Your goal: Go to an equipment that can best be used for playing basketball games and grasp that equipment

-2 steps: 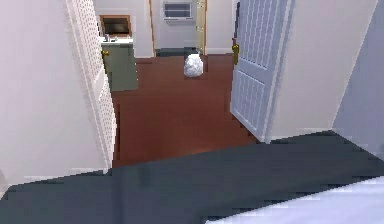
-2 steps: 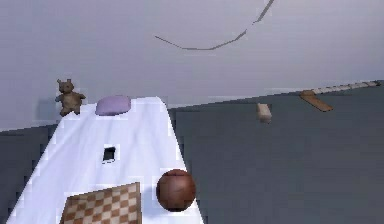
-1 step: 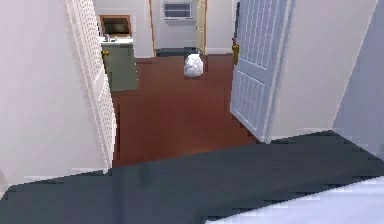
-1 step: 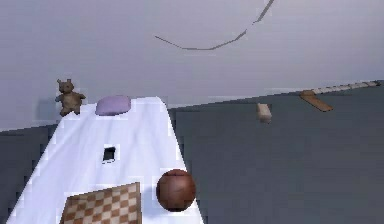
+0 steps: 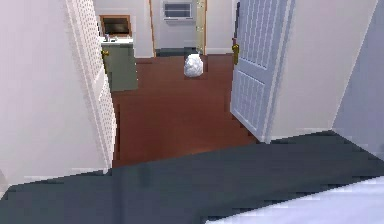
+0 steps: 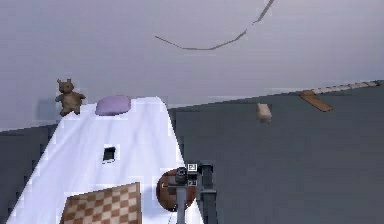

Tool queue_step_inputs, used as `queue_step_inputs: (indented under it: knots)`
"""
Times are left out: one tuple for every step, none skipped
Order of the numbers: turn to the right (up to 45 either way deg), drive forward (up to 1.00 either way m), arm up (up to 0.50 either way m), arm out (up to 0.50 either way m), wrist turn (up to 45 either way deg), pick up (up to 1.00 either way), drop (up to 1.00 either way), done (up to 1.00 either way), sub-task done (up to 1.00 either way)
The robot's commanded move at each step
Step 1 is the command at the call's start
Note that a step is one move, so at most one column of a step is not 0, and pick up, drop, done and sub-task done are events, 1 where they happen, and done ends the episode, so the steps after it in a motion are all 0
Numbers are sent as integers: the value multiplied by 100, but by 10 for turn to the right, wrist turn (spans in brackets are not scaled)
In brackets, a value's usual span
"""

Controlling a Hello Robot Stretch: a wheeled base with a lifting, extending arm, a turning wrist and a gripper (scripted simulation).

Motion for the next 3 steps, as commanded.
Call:
queue_step_inputs:
  knots:
    - [0,0,0,0,450,0,0,0,0]
    - [0,0,0,0,450,0,0,0,0]
    - [0,0,0,0,450,0,0,0,0]
